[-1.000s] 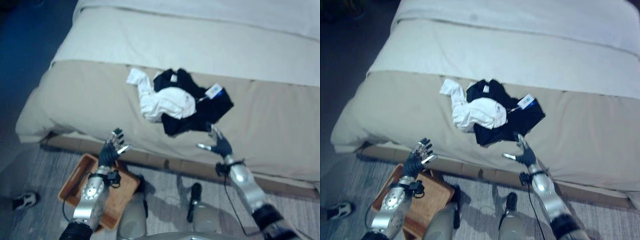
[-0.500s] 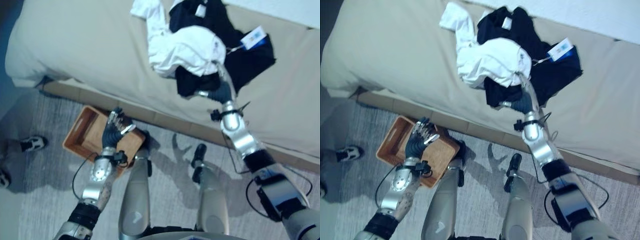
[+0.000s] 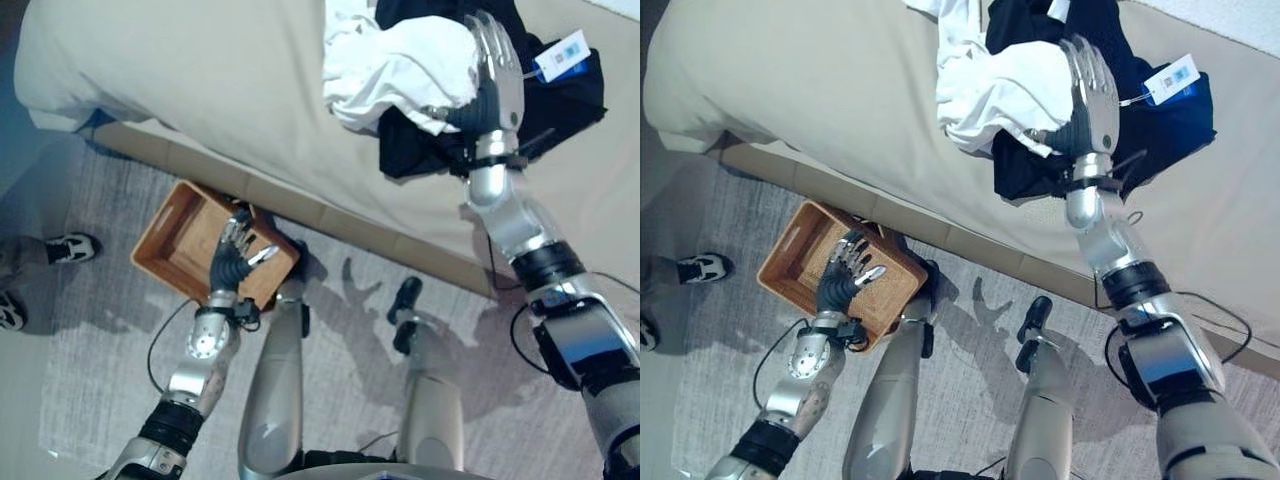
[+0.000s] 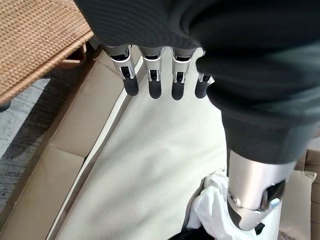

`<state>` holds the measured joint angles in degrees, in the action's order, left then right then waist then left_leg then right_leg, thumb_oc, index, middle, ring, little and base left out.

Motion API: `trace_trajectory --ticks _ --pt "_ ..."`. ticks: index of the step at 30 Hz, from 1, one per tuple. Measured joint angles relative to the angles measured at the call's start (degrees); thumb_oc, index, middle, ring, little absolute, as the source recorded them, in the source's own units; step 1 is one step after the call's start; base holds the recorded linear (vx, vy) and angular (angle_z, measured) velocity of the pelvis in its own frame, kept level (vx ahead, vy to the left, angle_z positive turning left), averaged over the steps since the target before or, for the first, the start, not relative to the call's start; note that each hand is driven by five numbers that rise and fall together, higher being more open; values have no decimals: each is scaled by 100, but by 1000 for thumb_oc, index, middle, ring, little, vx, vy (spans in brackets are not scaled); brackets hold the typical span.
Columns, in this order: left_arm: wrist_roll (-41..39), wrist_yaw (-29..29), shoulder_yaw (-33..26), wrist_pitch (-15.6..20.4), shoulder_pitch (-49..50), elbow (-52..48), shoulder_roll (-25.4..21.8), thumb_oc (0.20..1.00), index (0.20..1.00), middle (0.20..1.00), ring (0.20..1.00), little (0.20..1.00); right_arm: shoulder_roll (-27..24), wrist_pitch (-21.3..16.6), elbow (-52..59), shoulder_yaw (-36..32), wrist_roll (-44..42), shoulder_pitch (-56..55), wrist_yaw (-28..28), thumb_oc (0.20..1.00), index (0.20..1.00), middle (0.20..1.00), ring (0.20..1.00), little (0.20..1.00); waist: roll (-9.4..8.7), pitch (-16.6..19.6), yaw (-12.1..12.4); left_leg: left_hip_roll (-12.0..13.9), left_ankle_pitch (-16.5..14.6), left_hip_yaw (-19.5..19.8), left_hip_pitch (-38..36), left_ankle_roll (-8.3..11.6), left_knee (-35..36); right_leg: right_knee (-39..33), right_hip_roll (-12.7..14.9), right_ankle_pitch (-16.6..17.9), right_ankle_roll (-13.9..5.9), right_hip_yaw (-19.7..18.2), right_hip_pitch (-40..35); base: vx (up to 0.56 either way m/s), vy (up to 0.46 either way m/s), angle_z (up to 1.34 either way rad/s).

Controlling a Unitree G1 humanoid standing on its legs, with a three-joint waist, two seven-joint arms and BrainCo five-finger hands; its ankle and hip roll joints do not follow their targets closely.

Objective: Pick up clothes into the bucket

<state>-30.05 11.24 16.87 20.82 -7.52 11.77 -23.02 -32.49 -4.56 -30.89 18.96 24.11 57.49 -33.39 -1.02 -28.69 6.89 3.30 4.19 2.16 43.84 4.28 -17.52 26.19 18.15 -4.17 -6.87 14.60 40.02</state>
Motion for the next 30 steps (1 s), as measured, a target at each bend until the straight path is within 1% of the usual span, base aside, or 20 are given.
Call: trace_trajectory --ticks 5,7,9,10,12,13,17,18,22,26,29,30 --pt "-2 6 14 -1 -20 -22 -17 1000 1000 1000 1000 1000 -16 76 -568 35 -59 563 -86 1000 1000 1000 1000 1000 0 0 92 -55 11 72 53 -11 -18 70 53 -34 11 50 18 25 -13 9" --pt "-3 6 15 -1 -27 -52 -57 1000 1000 1000 1000 1000 -47 132 -895 152 -128 798 -95 1000 1000 1000 1000 1000 0 0 96 -74 23 110 92 -23 -21 69 69 -36 11 96 22 19 -16 9" --pt "-6 5 25 -2 -31 -75 -58 1000 1000 1000 1000 1000 -105 153 -1347 354 -279 1022 -70 1000 1000 1000 1000 1000 -1 1 158 -92 28 116 97 -29 -22 71 88 -36 10 114 20 56 -34 4" --pt "-7 5 25 -2 -30 -115 -61 1000 1000 1000 1000 1000 -162 165 -1595 475 -405 1132 -14 1000 1000 1000 1000 1000 -1 1 212 -100 29 126 104 -29 -21 71 95 -36 10 125 19 89 -41 5" --pt "-13 5 18 -3 -22 -145 -72 1000 1000 1000 1000 1000 -179 160 -1900 633 -575 1256 72 1000 1000 1000 1000 1000 -4 3 218 -129 11 180 118 13 -10 97 117 -97 -43 159 2 50 -20 11" --pt "-15 5 24 -4 -26 -144 -71 1000 1000 1000 1000 1000 -183 163 -2003 702 -609 1312 98 1000 1000 1000 1000 1000 -4 3 219 -147 64 174 143 -17 -28 118 131 -84 -34 169 23 12 -15 14" --pt "-23 0 37 -23 -23 -163 -73 1000 1000 1000 1000 1000 -167 141 -2517 979 -957 1533 361 1000 1000 1000 1000 1000 -4 4 240 -156 44 237 211 -6 -59 165 144 -130 -42 202 62 2 -9 4" --pt "-24 0 35 -23 -25 -165 -74 1000 1000 1000 1000 1000 -160 127 -2806 1102 -1044 1629 437 1000 1000 1000 1000 1000 -4 4 250 -159 44 246 211 -7 -66 165 144 -130 -42 212 53 0 0 0" --pt "-52 0 38 -24 -30 -165 -75 1000 1000 1000 1000 1000 -158 121 -3236 1126 -1264 1682 584 1000 1000 1000 1000 1000 -4 4 331 -160 44 268 216 -7 -75 165 142 -131 -43 239 37 0 0 0" --pt "-56 3 39 -26 -33 -164 -82 1000 1000 1000 1000 1000 -154 122 -3368 1248 -1365 1686 738 1000 1000 1000 1000 1000 -4 4 346 -167 44 284 216 -6 -90 166 149 -131 -42 283 1 1 2 3" --pt "-56 6 40 -30 -35 -164 -84 1000 1000 1000 1000 1000 -52 116 -3675 1303 -1360 1720 794 1000 1000 1000 1000 1000 -4 4 347 -170 46 289 216 -9 -101 170 150 -130 -42 288 -7 0 0 0" --pt "-56 5 43 -30 -35 -164 -87 1000 1000 1000 1000 1000 3 124 -3854 1328 -1361 1741 813 900 900 900 900 900 -4 4 351 -171 47 292 216 -11 -103 170 150 -130 -42 291 -11 0 0 0"
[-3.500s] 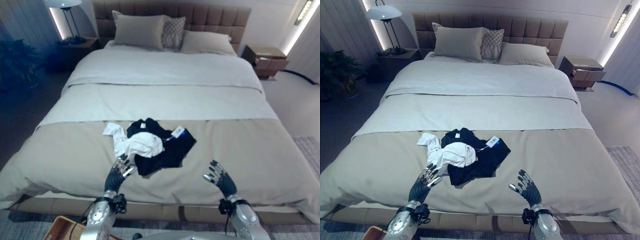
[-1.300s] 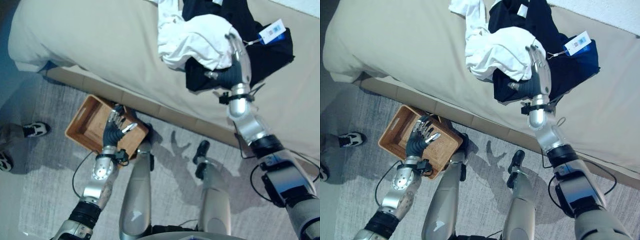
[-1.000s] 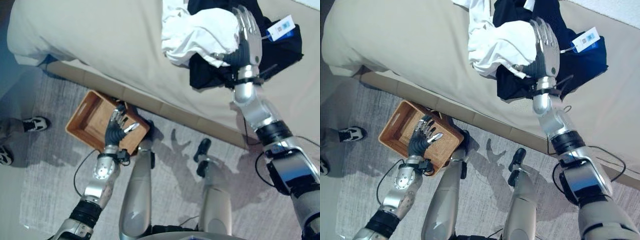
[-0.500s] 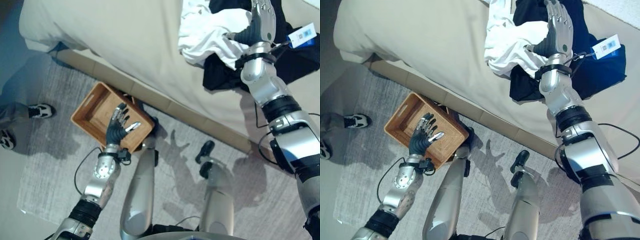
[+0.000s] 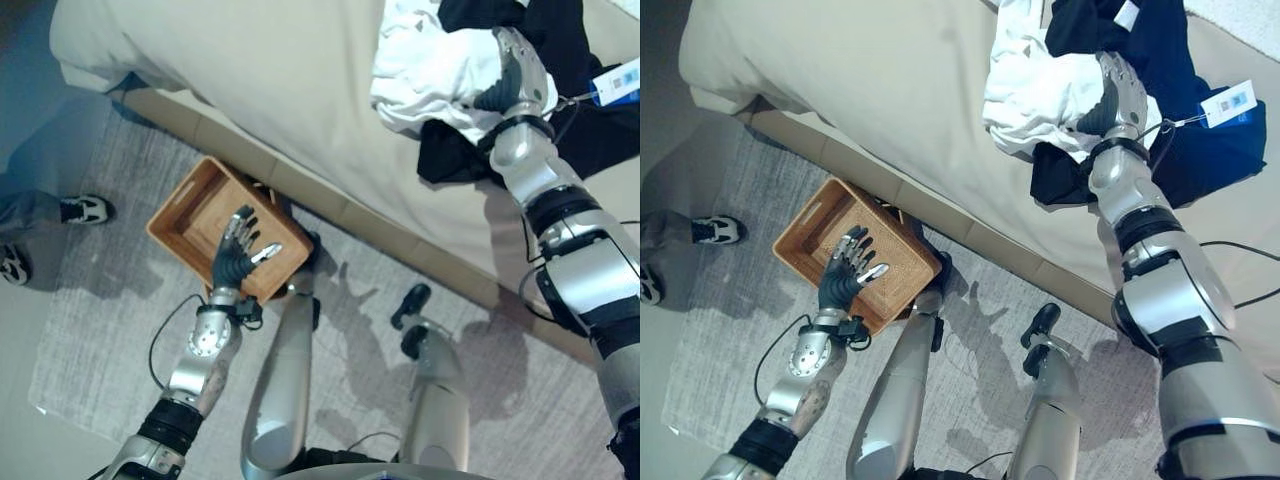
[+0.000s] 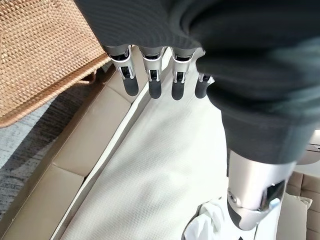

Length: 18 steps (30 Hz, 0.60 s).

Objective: Pick up clothes into the bucket

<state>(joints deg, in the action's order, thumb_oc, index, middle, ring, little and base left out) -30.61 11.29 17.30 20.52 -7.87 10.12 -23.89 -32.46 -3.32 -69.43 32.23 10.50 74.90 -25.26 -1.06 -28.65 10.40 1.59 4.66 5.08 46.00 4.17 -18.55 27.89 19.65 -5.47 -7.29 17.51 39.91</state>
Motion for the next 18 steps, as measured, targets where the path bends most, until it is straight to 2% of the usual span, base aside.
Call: trace_trajectory --ticks 1,2,3,9,15,18 --pt "0 0 0 0 0 0 -3 1000 1000 1000 1000 1000 22 3 -67 7 0 11 14 567 567 567 567 567 0 0 0 0 0 1 0 0 -1 1 0 0 0 1 0 0 0 0" --pt "0 0 5 -4 -1 1 -10 1000 1000 1000 1000 1000 36 5 -141 15 2 12 38 294 294 294 294 294 0 0 0 -3 3 2 0 -3 0 0 3 1 0 3 0 0 0 0" --pt "0 0 16 -4 -3 0 -17 1000 1000 1000 1000 1000 37 5 -186 15 3 29 39 200 200 200 200 200 0 0 1 -9 4 2 0 -5 -2 0 9 1 -1 6 -5 0 0 0" --pt "1 1 25 -7 -32 2 -21 1000 1000 1000 1000 1000 25 9 -208 2 5 42 35 200 200 200 200 200 0 0 -2 -26 5 14 -6 -7 -16 -8 21 3 -3 25 -38 0 0 0" --pt "2 34 18 -25 -117 15 -18 1000 1000 1000 1000 1000 39 45 36 -1 5 -145 39 200 200 200 200 200 -1 0 -22 11 5 -17 -311 -9 47 -241 -38 96 -39 34 -390 -20 11 -3" --pt "3 48 14 -35 -140 23 4 1000 1000 1000 1000 1000 10 98 350 -38 5 -320 40 200 200 200 200 200 -8 4 -124 30 12 -36 -414 -21 79 -365 -75 168 -38 42 -516 -5 15 -6"
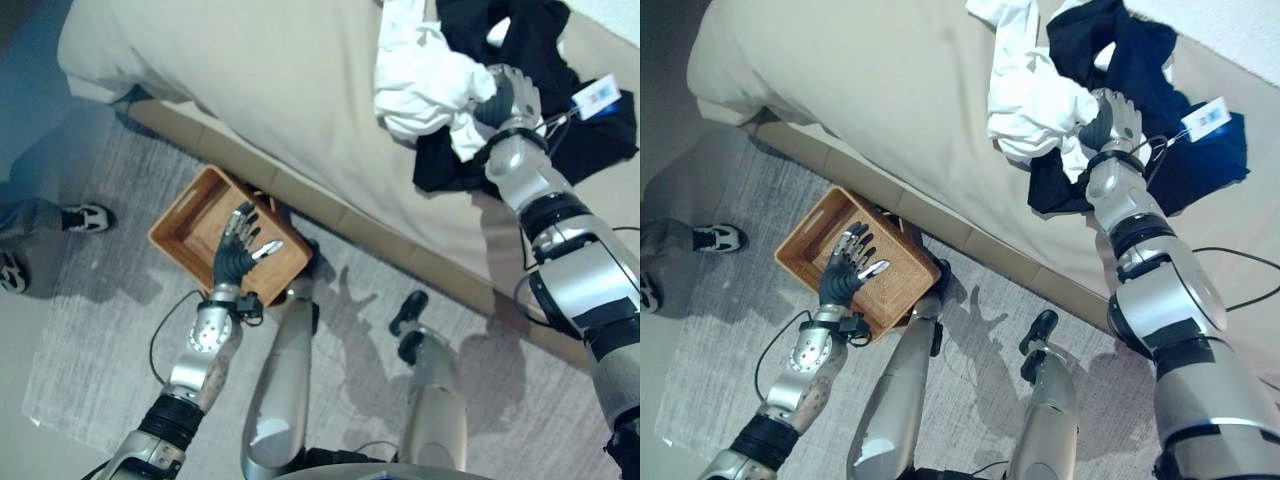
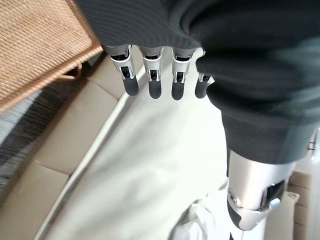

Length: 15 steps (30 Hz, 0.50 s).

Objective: Pick up clothes into the bucket

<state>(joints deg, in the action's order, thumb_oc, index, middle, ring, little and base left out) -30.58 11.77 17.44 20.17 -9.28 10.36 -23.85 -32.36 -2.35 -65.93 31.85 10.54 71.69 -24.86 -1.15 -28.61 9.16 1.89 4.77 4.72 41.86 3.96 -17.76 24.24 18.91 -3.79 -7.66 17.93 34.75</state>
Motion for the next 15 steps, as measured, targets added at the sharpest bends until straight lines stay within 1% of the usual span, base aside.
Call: trace_trajectory --ticks 2,6,7,8,9,10,11,12,13,14,15 --pt "0 18 -19 -51 2 30 7 1000 1000 1000 1000 1000 6 1 397 -33 -1 -279 0 200 200 200 200 200 -10 6 -86 14 1 -15 -147 -1 52 -149 -26 74 -9 -4 -168 19 -8 -6" --pt "-2 57 -86 -69 30 56 1 1000 1000 1000 1000 1000 -25 12 1118 -268 -2 -745 13 200 200 200 200 200 -45 27 -134 68 4 -122 -412 -6 188 -482 -114 230 -44 -15 -472 38 -20 -13" --pt "1 50 -86 -76 21 67 -1 1000 1000 1000 1000 1000 -91 36 1422 -364 -3 -940 55 200 200 200 200 200 -78 40 -222 90 5 -167 -548 -7 251 -593 -138 282 -41 -48 -581 31 -12 -14" --pt "0 50 -94 -77 26 78 6 1000 1000 1000 1000 1000 -137 31 1703 -485 -2 -1127 64 200 200 200 200 200 -79 39 -215 105 6 -181 -626 -8 289 -692 -167 326 -43 -48 -681 52 -17 -17" --pt "-1 55 -147 -73 100 110 6 1000 1000 1000 1000 1000 -147 -14 1859 -510 -2 -1330 58 200 200 200 200 200 -134 81 -230 108 14 -215 -802 -22 347 -833 -181 375 -67 -53 -867 62 -20 -13" --pt "-1 48 -152 -76 96 146 13 1000 1000 1000 1000 1000 -180 -3 1939 -552 -2 -1426 68 200 200 200 200 200 -154 89 -292 120 9 -257 -907 -25 388 -891 -190 382 -66 -77 -952 78 -29 -12" --pt "0 40 -169 -78 97 170 24 1000 1000 1000 1000 1000 -234 0 2170 -705 -4 -1604 87 200 200 200 200 200 -163 92 -291 122 9 -290 -1016 -26 457 -966 -205 416 -67 -87 -1056 62 -28 -13" --pt "-1 22 -270 -78 181 176 20 1000 1000 1000 1000 1000 -348 -8 2652 -958 -5 -1966 92 200 200 200 200 200 -189 107 -326 136 12 -324 -1239 -27 564 -1172 -244 494 -71 -94 -1295 42 -30 -11" --pt "-2 21 -303 -72 223 180 16 1000 1000 1000 1000 1000 -380 -18 2765 -995 -5 -2057 89 200 200 200 200 200 -206 121 -325 137 13 -334 -1302 -28 597 -1240 -257 516 -83 -94 -1370 50 -36 -17" --pt "-2 12 -414 -72 336 243 -23 1000 1000 1000 1000 1000 -447 -59 2916 -1077 -5 -2278 96 200 200 200 200 200 -298 276 -375 156 10 -397 -1436 -26 699 -1371 -274 535 -108 -117 -1480 47 -38 -15" --pt "-3 9 -433 -72 369 253 -25 1000 1000 1000 1000 1000 -466 -79 2936 -1135 -7 -2350 96 200 200 200 200 200 -332 367 -389 168 10 -422 -1448 -26 726 -1407 -282 542 -110 -136 -1476 50 -37 -17"
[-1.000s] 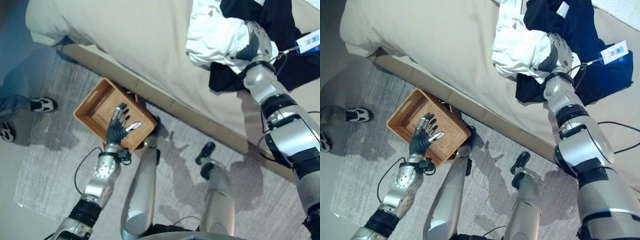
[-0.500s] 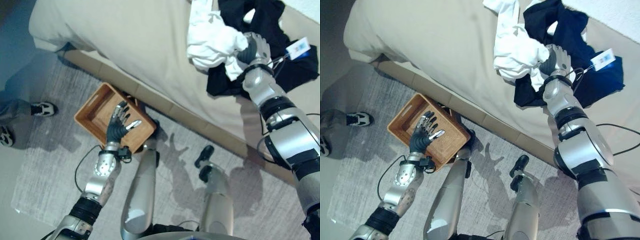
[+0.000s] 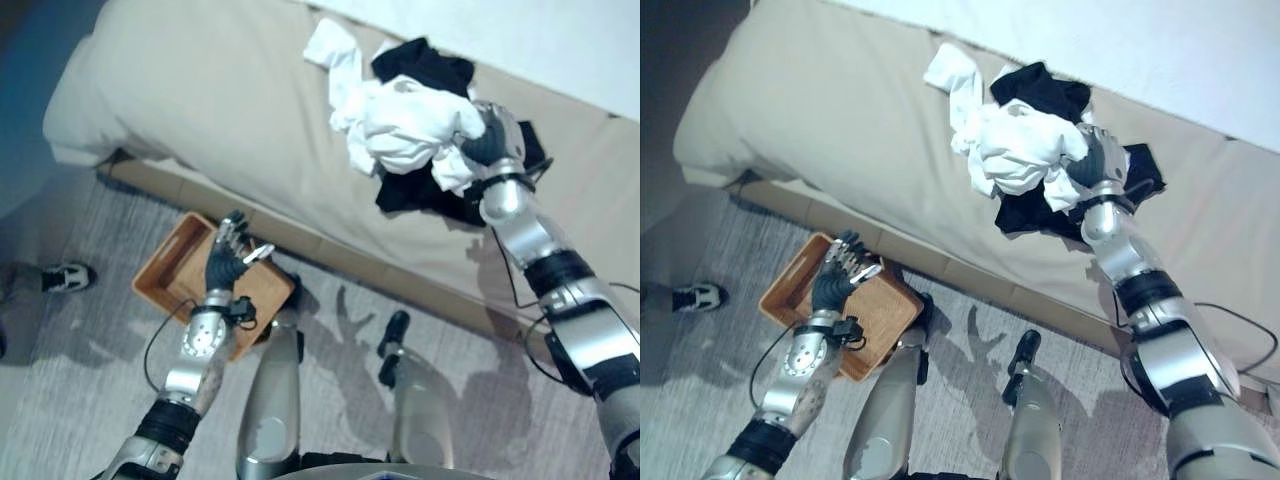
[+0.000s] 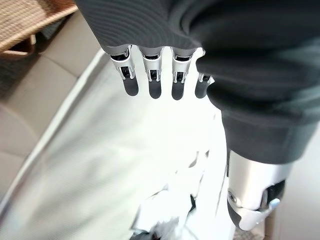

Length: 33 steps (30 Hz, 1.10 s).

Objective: Pick up clothes into the bucket

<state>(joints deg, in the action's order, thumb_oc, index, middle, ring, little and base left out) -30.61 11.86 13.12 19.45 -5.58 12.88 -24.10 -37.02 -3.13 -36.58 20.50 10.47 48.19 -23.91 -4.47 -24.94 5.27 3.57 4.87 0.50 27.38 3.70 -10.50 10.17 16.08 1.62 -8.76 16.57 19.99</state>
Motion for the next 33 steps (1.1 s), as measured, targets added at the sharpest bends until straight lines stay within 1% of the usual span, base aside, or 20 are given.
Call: trace_trajectory --ticks 1,4,7,12,16,19,21,22,23,24,25,26,29,30,31,33 --pt "1 -42 1 -7 11 8 15 1000 1000 1000 1000 1000 -96 0 47 -68 -2 -85 8 200 200 200 200 200 -29 47 -32 13 4 -30 -94 1 54 -85 -27 41 -13 -8 -93 45 -34 -9" --pt "0 -131 -23 -7 65 11 50 1000 1000 1000 1000 1000 -229 -45 348 -413 0 -369 14 200 200 200 200 200 -24 121 -60 18 4 -56 -331 0 171 -331 -66 112 -25 -3 -371 47 -44 -6" --pt "0 -198 -98 -8 119 78 74 1000 1000 1000 1000 1000 -248 -102 650 -662 -1 -524 22 200 200 200 200 200 -14 215 -132 21 4 -61 -431 0 214 -473 -94 156 -28 19 -516 25 -19 -1" --pt "0 -322 -95 -20 186 163 85 1000 1000 1000 1000 1000 -354 -209 744 -684 -48 -557 71 200 200 200 200 200 -9 229 -135 19 1 -110 -716 3 325 -649 -104 188 -44 17 -804 12 -11 -1" --pt "1 -374 -93 -41 316 172 96 1000 1000 1000 1000 1000 -458 -306 815 -690 -64 -570 110 200 200 200 200 200 22 372 -139 15 1 -160 -806 4 395 -770 -114 227 -53 10 -907 14 -11 -2" --pt "12 -418 -107 -102 320 171 137 1000 1000 1000 1000 1000 -531 -321 1204 -963 -129 -762 164 200 200 200 200 200 27 385 -134 16 1 -179 -948 4 461 -861 -130 254 -56 13 -1056 14 -2 0" --pt "28 -423 -123 -164 320 178 141 1000 1000 1000 1000 1000 -589 -421 1498 -1012 -378 -816 270 200 200 200 200 200 20 484 -204 24 1 -199 -1017 5 514 -911 -168 269 -49 4 -1107 50 -12 -3" --pt "48 -424 -127 -168 320 178 140 1000 1000 1000 1000 1000 -616 -454 1545 -1010 -474 -816 334 200 200 200 200 200 20 485 -183 26 1 -214 -1067 5 532 -927 -170 276 -45 -14 -1139 32 -12 -12" --pt "56 -439 -136 -172 298 176 137 1000 1000 1000 1000 1000 -723 -561 1638 -990 -775 -816 551 200 200 200 200 200 10 519 -183 39 0 -243 -1189 5 573 -957 -184 288 -37 -38 -1235 23 -5 -12" --pt "56 -447 -136 -174 315 177 136 1000 1000 1000 1000 1000 -745 -597 1644 -987 -907 -816 635 200 200 200 200 200 1 585 -185 48 -2 -267 -1211 8 593 -964 -191 288 -37 -47 -1244 27 -15 -14" --pt "55 -459 -132 -176 304 178 138 1000 1000 1000 1000 1000 -745 -638 1635 -980 -1095 -816 723 200 200 200 200 200 -33 691 -181 59 -2 -303 -1261 8 626 -1004 -202 292 -37 -72 -1271 10 -10 -12" --pt "55 -464 -131 -176 300 178 144 1000 1000 1000 1000 1000 -745 -664 1624 -966 -1160 -812 752 200 200 200 200 200 -50 712 -188 68 -2 -328 -1311 8 643 -1011 -213 297 -37 -102 -1301 -5 -11 -18" --pt "47 -529 -78 -176 307 190 147 1000 1000 1000 1000 1000 -758 -690 1299 -549 -1320 -715 905 200 200 200 200 200 -128 918 -202 107 -15 -353 -1384 25 691 -1036 -236 294 -36 -144 -1334 -41 -5 -9" --pt "35 -531 -66 -168 298 191 150 1000 1000 1000 1000 1000 -700 -720 1045 -421 -1352 -601 914 200 200 200 200 200 -141 932 -202 117 -15 -349 -1381 26 688 -1036 -237 294 -36 -144 -1334 -74 2 1" --pt "33 -544 -8 -171 295 203 147 1000 1000 1000 1000 1000 -603 -695 545 -205 -1394 -398 934 200 200 200 200 200 -167 952 -226 126 -17 -348 -1361 28 687 -1038 -249 292 -34 -132 -1326 -90 0 2" --pt "4 -568 187 -171 289 205 127 1000 1000 1000 1000 1000 -440 -659 -203 125 -1401 -81 958 200 200 200 200 200 -158 976 -171 134 -19 -341 -1232 32 674 -1010 -250 290 -33 -139 -1176 -99 -3 0"
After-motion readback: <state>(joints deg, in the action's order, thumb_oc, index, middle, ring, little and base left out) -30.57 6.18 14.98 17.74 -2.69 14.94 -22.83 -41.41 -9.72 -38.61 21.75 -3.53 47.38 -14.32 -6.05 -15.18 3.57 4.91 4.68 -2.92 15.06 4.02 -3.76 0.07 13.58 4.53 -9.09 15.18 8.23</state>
